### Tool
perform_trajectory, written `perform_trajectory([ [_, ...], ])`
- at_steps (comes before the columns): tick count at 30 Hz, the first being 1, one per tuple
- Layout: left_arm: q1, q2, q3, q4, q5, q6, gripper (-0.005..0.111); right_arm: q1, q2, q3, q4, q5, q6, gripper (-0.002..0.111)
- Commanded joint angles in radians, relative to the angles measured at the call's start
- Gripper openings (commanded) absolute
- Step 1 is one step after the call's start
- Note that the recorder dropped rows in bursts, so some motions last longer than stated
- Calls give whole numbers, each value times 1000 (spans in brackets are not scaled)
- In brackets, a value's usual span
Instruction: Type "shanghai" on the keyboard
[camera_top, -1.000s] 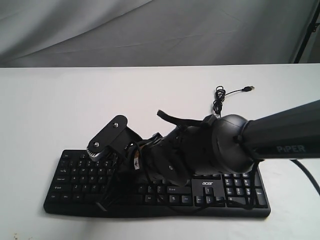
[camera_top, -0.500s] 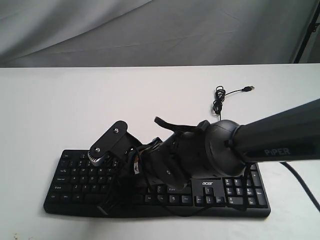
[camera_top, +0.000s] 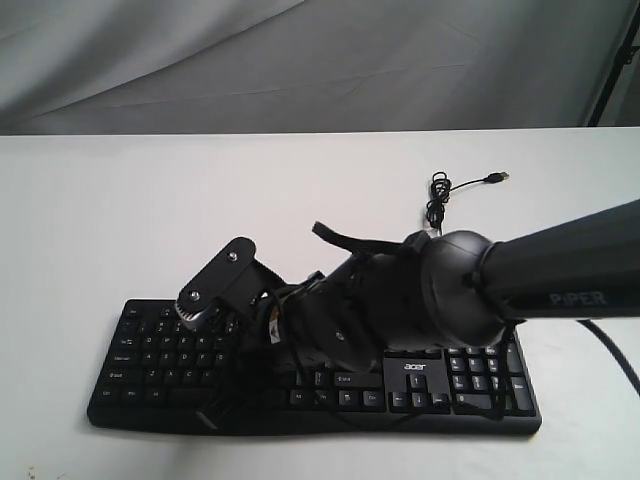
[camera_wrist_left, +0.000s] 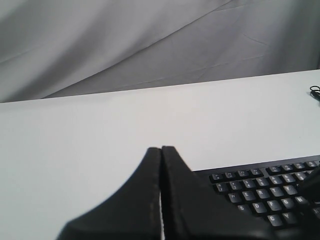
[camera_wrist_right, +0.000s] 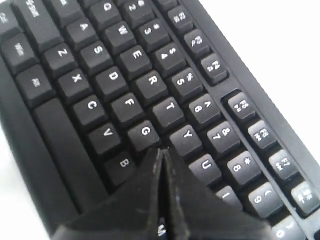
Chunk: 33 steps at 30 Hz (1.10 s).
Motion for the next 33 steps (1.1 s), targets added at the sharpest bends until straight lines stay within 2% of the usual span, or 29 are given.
perform_trajectory([
  [1, -4, -3, 4, 1, -5, -3, 0, 37, -6, -74, -5, 14, -18, 0],
  [6, -4, -3, 4, 1, -5, -3, 0, 85, 74, -234, -5, 67, -29, 0],
  [10, -4, -3, 4, 1, -5, -3, 0, 94, 165, -371, 3, 176, -33, 0],
  [14, -4, -3, 4, 1, -5, -3, 0, 98, 221, -457, 3, 201, -36, 0],
  [33, -4, -3, 4, 1, -5, -3, 0, 83, 247, -467, -2, 199, -61, 0],
])
